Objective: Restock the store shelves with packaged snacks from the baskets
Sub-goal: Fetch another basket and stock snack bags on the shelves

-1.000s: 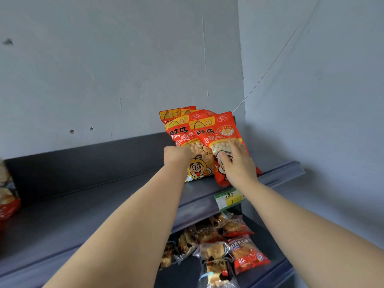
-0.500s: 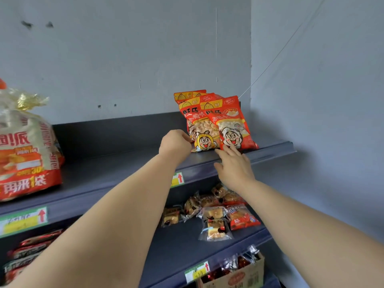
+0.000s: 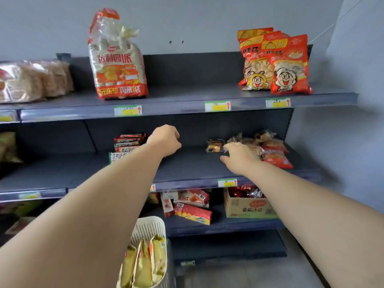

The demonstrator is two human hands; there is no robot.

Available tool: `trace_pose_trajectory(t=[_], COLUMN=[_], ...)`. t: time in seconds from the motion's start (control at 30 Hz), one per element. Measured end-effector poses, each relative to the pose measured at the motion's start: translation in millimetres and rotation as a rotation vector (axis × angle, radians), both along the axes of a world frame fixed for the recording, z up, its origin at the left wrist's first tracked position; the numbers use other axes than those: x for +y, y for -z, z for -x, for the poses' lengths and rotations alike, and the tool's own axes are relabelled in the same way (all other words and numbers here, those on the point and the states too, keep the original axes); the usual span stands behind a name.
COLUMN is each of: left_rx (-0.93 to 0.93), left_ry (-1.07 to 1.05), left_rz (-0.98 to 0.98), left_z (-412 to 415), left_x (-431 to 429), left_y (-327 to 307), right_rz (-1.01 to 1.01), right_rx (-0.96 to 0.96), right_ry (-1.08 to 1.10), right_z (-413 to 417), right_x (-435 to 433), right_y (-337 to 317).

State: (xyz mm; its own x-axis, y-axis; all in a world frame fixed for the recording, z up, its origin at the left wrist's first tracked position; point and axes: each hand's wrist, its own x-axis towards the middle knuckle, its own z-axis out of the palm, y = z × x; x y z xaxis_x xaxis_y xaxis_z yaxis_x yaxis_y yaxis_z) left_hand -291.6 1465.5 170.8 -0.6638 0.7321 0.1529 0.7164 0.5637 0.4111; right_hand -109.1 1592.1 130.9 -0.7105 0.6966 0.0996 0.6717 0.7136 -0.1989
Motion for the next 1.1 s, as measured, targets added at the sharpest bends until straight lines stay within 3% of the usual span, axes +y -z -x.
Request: trace_pose_trajectory(t=[0.37, 0.63, 0.77, 1.0, 1.1], left_rx=[-0.116, -0.433, -0.496, -0.701, -0.726], left_ry=[-0.304, -0.417, -0.463, -0.627, -0.648], left_rz=[0.323, 0.183, 0.208, 0.147, 0.221], left_z=[52.6, 82.3, 97.1, 115.4, 123.2], left_x=[-178.7, -225.0, -242.3, -267.2, -273.4], left_y=[110.3, 186.1, 226.1, 283.7, 307.4], right_rz=[0.133, 0.298, 0.336, 0.433, 0.461], right_rx=[-0.212, -0.296, -0.366, -0.399, -0.379], right_ry=[-0.297, -0.410, -0.439, -0.379, -0.327], right_z=[57.8, 104.0, 115.4, 139.3, 151.3], right_x=[-120.8, -178.0, -198.9, -212.9, -218.0], right_y=[103.9, 162.5, 188.5, 223.3, 233.3])
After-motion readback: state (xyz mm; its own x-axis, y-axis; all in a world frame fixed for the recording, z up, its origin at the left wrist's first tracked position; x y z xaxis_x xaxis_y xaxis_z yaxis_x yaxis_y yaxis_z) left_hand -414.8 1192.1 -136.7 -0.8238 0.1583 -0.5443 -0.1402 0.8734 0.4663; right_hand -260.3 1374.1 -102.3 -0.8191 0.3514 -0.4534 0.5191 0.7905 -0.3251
